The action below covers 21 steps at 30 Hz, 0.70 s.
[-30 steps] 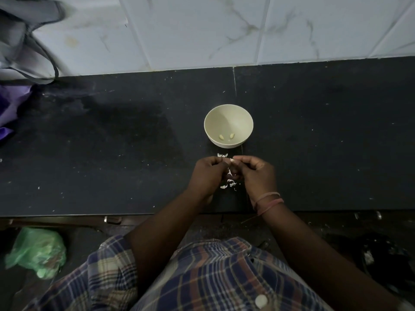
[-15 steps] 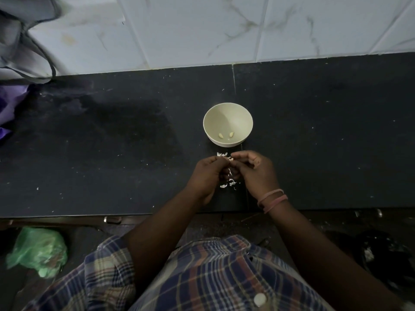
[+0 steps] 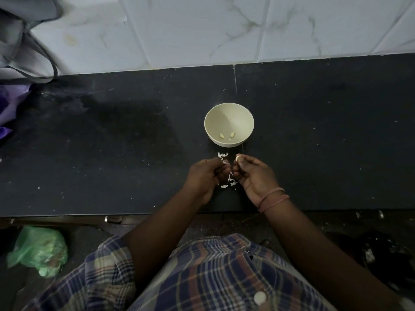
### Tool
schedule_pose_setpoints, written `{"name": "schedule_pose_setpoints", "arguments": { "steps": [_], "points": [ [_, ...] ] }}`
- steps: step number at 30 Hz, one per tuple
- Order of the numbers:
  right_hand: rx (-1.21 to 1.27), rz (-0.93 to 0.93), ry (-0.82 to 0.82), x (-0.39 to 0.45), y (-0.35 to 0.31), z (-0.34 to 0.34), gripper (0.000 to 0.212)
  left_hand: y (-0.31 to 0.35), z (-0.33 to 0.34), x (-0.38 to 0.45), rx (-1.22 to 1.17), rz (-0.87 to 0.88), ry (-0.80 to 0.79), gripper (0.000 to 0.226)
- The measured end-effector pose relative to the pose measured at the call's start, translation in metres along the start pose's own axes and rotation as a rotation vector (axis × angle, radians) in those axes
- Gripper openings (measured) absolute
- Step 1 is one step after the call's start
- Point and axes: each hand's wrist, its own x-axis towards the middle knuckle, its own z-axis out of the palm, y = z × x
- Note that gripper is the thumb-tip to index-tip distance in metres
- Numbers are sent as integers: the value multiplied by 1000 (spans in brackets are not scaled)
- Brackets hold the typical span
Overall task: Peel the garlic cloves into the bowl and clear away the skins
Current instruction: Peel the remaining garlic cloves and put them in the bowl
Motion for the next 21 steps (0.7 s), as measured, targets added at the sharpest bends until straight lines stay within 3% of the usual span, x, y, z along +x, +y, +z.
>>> {"name": "schedule_pose_setpoints", "arguments": {
  "steps": [5, 11, 17, 21],
  "points": [
    [94, 26, 8, -1, 0, -4, 12, -3, -8, 3, 19, 43, 131, 12],
    [-38, -31, 1, -7, 4, -1, 9, -8, -10, 3, 372, 159, 157, 22],
    [-136, -107, 26, -10, 8, 1, 5, -10, -11, 5, 745, 352, 229, 10],
    [-177, -159, 70, -9, 7, 1, 4, -5, -8, 2, 715, 381, 227, 15]
  ]
}}
